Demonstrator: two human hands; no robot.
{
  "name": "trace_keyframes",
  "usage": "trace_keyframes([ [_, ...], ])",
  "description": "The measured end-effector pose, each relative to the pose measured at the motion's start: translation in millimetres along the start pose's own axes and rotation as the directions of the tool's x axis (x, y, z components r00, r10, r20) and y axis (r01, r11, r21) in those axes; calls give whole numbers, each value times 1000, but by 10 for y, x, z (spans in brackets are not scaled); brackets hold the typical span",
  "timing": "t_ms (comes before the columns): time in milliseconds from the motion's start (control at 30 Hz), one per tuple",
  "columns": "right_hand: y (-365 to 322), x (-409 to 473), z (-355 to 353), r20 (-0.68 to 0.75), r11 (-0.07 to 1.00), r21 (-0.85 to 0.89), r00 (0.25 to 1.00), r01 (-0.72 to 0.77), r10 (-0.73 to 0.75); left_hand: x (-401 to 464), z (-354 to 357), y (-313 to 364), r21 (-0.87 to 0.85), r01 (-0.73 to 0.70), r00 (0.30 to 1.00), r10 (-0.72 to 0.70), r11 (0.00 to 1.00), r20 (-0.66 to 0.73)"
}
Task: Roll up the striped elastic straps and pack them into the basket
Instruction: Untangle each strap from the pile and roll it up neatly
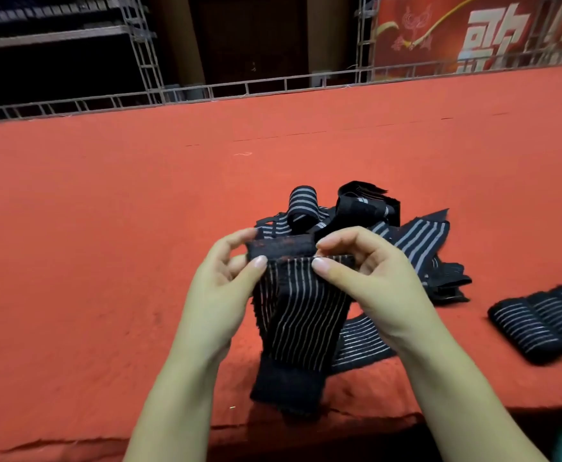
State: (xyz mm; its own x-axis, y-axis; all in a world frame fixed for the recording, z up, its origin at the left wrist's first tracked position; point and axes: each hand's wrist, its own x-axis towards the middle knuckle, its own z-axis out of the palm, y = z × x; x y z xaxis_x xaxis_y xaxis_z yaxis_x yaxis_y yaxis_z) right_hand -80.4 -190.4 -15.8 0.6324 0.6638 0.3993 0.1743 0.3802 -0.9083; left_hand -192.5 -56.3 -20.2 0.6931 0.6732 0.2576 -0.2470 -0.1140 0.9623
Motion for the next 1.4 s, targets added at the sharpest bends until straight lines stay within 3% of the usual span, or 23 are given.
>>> trace_keyframes([
  [167, -35, 12, 42, -20, 997, -60, 999, 41, -42, -90, 34, 128, 2, -63, 990, 62, 998, 128],
  [533, -112, -48, 48, -50, 987, -119, 992, 109, -116, -138, 12, 136, 72, -144, 957, 120, 987, 265],
  [867, -108, -62, 93, -87, 979, -166, 988, 115, -131, -171, 4, 193, 109, -163, 945, 124, 981, 302],
  [1000, -73, -63, 127, -103, 975, -190, 985, 117, -138, -204, 46, 224, 143, -183, 955, 141, 973, 262],
  [1133, -35, -69, 181, -127, 972, -206, 982, 113, -141, -207, 89, 208, 196, -226, 970, 201, 954, 138],
  [1300, -72, -58, 131, -178, 928, -329, 954, 175, -242, -217, 69, 266, 107, -268, 964, 266, 958, 26],
  [1400, -124, -56, 126, -132, 954, -225, 964, 196, -229, -203, 46, 305, 74, -274, 961, 270, 959, 52],
])
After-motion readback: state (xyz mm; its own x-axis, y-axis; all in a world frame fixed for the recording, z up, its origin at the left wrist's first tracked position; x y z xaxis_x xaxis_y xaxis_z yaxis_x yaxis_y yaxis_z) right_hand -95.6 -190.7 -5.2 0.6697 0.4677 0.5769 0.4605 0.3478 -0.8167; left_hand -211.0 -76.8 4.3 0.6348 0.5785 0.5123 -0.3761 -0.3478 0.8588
